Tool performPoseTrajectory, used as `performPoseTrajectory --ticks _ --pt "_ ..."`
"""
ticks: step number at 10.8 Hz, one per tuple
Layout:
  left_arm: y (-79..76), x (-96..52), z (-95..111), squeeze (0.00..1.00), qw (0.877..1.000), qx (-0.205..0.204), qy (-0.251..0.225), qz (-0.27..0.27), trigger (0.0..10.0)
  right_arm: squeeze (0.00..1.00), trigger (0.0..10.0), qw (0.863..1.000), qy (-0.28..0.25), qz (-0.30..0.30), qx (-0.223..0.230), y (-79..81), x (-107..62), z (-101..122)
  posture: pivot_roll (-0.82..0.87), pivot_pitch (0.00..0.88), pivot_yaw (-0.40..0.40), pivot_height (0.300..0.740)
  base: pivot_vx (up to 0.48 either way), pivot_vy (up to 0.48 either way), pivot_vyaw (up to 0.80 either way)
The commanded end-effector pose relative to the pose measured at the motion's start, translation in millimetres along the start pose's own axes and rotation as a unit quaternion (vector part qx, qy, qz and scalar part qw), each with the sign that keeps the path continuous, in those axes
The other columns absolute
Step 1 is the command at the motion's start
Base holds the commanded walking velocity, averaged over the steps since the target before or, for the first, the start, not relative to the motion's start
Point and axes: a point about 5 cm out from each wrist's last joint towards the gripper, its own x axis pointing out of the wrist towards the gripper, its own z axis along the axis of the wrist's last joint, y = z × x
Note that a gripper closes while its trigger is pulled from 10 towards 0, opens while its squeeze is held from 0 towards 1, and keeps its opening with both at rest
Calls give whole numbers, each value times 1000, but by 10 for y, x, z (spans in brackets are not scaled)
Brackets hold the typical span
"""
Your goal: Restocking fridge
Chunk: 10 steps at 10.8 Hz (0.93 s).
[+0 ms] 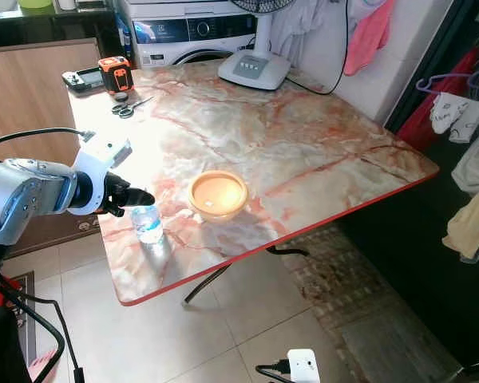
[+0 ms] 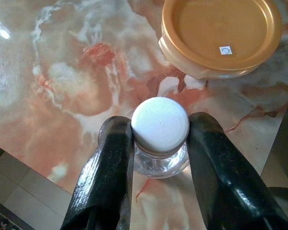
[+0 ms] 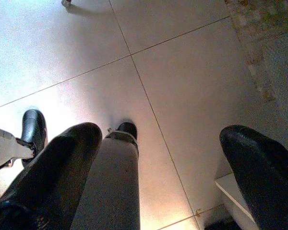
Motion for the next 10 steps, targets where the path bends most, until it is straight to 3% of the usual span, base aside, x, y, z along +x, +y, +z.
performPoseTrajectory --ticks 1,4,7,9,10 --pt "-25 7 -7 0 1000 14 2 2 0 0 10000 1000 9 -4 0 -35 -10 -45 25 16 -95 740 0 0 0" --pt "-37 8 15 0 999 30 -11 5 0 0 10000 1000 11 -3 1 -32 -11 -51 25 23 -96 740 0 0 0" --pt "-130 -4 9 0 996 86 -27 -19 0 0 10000 1000 10 -3 1 -29 -10 -49 23 26 -96 740 0 0 0" --pt "-137 -23 59 0 994 96 -45 -17 0 0 10000 1000 10 -3 1 -31 -9 -45 24 28 -97 740 0 0 0" --pt "-138 -21 68 0 994 94 -48 -10 10000 0 10000 1000 10 -3 1 -33 -9 -42 24 29 -98 740 0 0 0"
